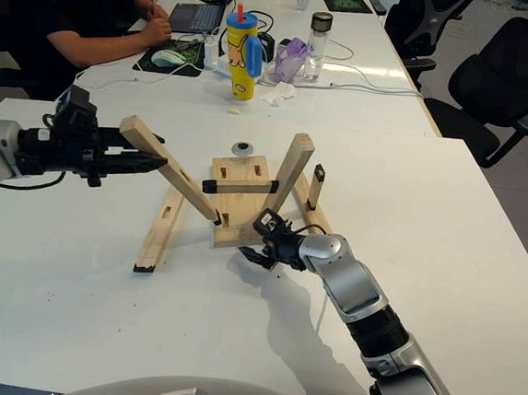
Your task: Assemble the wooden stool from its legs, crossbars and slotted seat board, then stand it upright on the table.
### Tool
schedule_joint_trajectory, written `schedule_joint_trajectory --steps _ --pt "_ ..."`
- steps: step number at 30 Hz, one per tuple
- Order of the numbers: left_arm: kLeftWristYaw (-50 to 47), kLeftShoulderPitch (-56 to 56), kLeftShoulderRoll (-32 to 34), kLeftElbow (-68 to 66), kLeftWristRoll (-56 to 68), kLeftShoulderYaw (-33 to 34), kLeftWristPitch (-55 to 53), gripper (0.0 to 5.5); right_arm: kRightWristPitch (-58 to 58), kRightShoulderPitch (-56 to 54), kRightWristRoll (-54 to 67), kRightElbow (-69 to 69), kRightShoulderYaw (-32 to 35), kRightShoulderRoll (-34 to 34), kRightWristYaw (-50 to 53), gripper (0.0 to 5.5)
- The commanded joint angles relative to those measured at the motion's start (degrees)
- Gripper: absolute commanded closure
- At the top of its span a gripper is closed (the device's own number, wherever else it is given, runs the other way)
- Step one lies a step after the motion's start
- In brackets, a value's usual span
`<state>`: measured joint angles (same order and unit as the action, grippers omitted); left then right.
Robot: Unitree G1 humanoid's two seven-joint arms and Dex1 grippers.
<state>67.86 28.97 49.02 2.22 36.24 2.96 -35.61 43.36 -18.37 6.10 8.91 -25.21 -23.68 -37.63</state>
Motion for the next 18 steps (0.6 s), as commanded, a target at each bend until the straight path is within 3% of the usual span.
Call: schedule_joint_trajectory --steps 1,8,18 --pt "1.84 -1.25 -1.77 -2.65 -3.45 -2.73 3.93 3.42 8.48 6.18 -1.42 -6.54 -4.01 -4.59 -1.44 1.80" --pt "3.53 -1.06 -1.94 -5.61 -7.12 -5.35 7.87 3.42 8.19 6.52 -0.89 -6.03 -5.23 -5.00 -2.46 1.80" --pt "10.38 7.73 -2.62 -14.02 -13.55 -13.04 11.79 3.42 7.81 5.87 -0.64 -6.26 -6.80 -5.53 -3.83 1.80"
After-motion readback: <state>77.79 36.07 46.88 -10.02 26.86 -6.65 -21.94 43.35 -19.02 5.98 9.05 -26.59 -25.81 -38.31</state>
